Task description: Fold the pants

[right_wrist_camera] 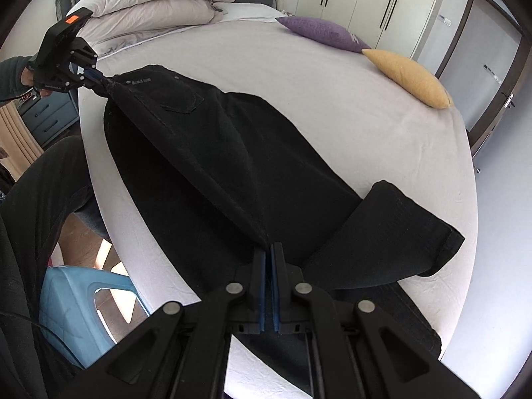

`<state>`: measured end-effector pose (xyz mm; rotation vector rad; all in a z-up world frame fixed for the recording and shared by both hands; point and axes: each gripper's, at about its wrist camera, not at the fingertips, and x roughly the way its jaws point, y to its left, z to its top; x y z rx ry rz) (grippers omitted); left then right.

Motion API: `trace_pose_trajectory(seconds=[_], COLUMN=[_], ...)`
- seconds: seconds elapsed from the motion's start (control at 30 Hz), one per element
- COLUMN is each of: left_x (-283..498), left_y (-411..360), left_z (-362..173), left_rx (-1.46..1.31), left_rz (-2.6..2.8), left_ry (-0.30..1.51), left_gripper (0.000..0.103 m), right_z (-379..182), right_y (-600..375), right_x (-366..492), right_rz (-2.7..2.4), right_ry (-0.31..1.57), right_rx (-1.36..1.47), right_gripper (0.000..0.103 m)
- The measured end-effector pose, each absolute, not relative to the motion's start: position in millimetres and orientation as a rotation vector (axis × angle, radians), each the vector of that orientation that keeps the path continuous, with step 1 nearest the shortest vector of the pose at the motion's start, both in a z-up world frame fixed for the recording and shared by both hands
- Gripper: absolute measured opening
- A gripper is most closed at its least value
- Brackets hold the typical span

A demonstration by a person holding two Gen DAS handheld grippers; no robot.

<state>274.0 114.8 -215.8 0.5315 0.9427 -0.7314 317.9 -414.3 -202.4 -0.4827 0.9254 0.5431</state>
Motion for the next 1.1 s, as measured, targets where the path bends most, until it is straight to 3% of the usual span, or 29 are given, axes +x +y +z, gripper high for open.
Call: trace_pose_trajectory(seconds=[0.43,1.1], left_x=[247,257], left_y=[107,115], left_z=[-271,-302], left_rx=[0.600,0.646], left_rz=[-0.743,-0.725], left_ry=[1.024,1.084], left_gripper=[0.006,0.007], right_z=[-243,-262], right_y=[-404,-398], right_x=[298,286], right_rz=[0.529,0.531], right_ry=[0.984,1.008], right_rx=[-0.560,-0.605], right_gripper=[0.004,0.006])
